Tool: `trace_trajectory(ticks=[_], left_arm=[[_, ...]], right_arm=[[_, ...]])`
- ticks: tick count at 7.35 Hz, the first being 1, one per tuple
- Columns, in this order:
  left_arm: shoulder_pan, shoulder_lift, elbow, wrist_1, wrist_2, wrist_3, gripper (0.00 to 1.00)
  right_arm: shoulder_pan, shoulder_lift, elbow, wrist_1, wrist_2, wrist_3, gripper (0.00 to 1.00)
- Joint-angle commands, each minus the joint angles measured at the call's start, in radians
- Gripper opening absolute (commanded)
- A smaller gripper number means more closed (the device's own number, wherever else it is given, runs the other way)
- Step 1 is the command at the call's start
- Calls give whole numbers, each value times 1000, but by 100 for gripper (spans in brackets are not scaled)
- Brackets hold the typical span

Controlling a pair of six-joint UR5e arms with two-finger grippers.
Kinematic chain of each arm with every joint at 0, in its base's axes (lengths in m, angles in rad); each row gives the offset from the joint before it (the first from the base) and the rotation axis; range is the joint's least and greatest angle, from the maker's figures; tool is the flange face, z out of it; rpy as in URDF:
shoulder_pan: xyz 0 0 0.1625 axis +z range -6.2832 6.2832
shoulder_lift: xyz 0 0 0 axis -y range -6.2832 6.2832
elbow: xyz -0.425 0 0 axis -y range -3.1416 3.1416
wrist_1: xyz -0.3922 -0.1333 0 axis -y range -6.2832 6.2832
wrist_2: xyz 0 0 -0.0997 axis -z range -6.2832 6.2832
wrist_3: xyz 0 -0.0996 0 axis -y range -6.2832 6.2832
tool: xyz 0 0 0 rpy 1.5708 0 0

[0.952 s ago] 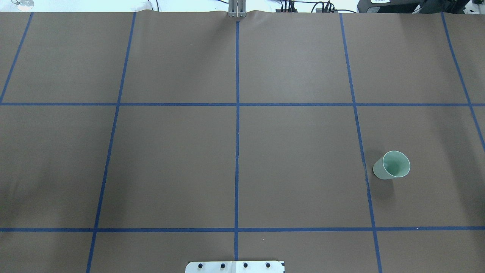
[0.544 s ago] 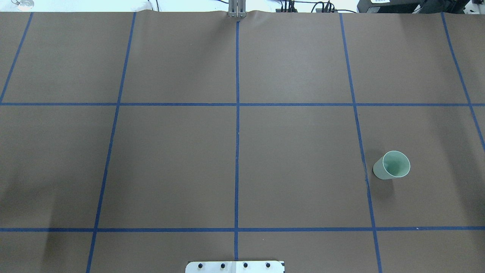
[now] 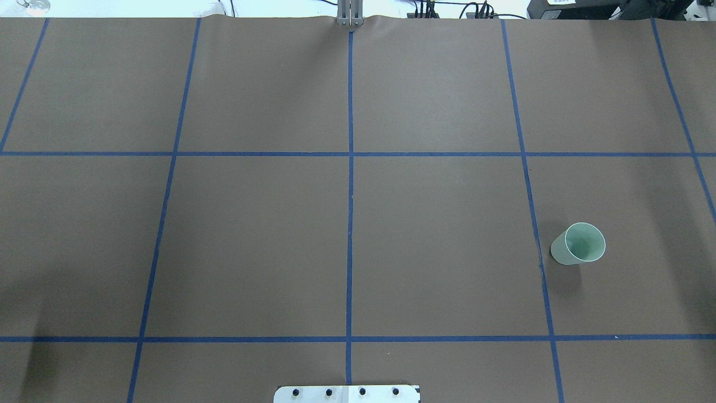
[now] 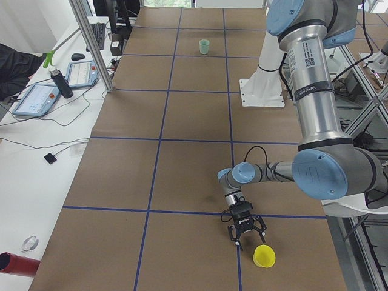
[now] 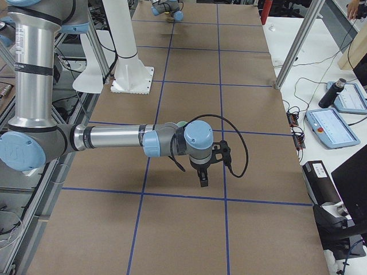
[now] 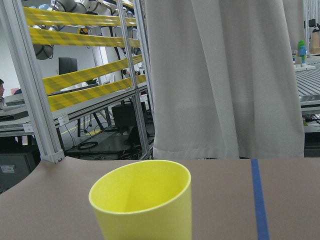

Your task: Transfer and stack yellow cup on green cup

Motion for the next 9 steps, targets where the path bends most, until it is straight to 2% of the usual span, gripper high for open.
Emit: trace_trajectory(ticks=[1, 9], left_arm=[[0, 9, 42, -37, -19, -18, 100], [1, 38, 76, -60, -80, -21, 100]], right_arm=[[-1, 0, 0, -2, 16, 0, 100], [-1, -6, 2, -2, 18, 0, 100]])
